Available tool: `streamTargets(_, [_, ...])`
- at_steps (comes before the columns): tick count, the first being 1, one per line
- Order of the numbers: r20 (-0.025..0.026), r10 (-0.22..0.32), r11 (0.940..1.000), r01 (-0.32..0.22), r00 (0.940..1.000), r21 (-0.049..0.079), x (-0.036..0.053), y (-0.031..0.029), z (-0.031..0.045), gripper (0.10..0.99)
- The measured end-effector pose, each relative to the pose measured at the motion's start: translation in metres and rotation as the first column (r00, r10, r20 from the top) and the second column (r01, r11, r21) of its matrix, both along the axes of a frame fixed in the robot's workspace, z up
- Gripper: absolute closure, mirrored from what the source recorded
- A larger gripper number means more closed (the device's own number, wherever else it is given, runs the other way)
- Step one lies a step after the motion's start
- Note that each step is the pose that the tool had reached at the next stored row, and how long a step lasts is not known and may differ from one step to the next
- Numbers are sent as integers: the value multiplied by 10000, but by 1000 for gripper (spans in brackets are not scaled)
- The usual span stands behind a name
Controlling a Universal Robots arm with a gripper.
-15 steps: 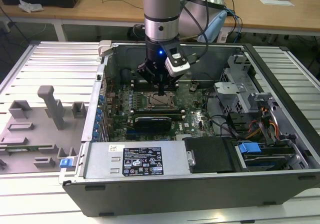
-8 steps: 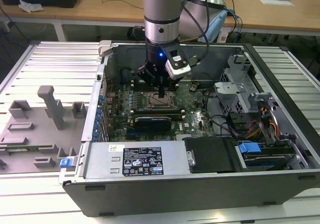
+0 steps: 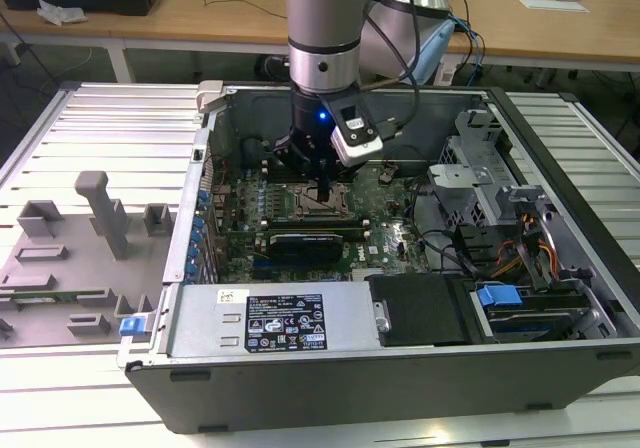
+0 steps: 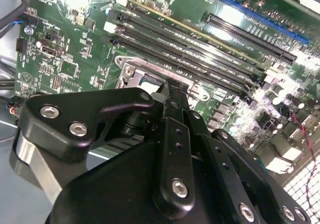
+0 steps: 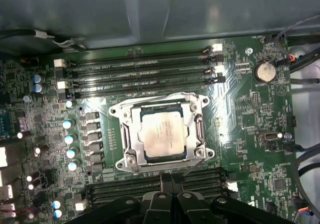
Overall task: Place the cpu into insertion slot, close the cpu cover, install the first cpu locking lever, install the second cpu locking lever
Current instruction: 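Install the second cpu locking lever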
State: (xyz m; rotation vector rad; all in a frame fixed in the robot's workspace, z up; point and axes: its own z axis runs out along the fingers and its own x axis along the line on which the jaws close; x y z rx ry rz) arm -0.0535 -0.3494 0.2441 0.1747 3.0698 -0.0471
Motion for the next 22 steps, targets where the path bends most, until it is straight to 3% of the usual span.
streamTargets(5, [0,0,9998,0,10000,193,-79,-48,-28,980])
streamTargets(10, [1,-1,9998,1,10000,203,-82,-50,-32,980])
streamTargets(12, [25,0,9997,0,10000,239,-99,-52,-40,980])
streamTargets(16, [40,0,9986,-2,10000,528,-149,-79,-73,980])
streamTargets(18, [42,-4,9976,1,10000,697,-165,-147,-93,980])
streamTargets(19, [43,-3,9966,-1,10000,824,-168,-184,-99,980])
streamTargets(21, [44,-4,9926,-2,10000,1212,-178,-245,-109,980])
streamTargets(22, [43,-4,9914,-2,10000,1311,-182,-259,-110,980])
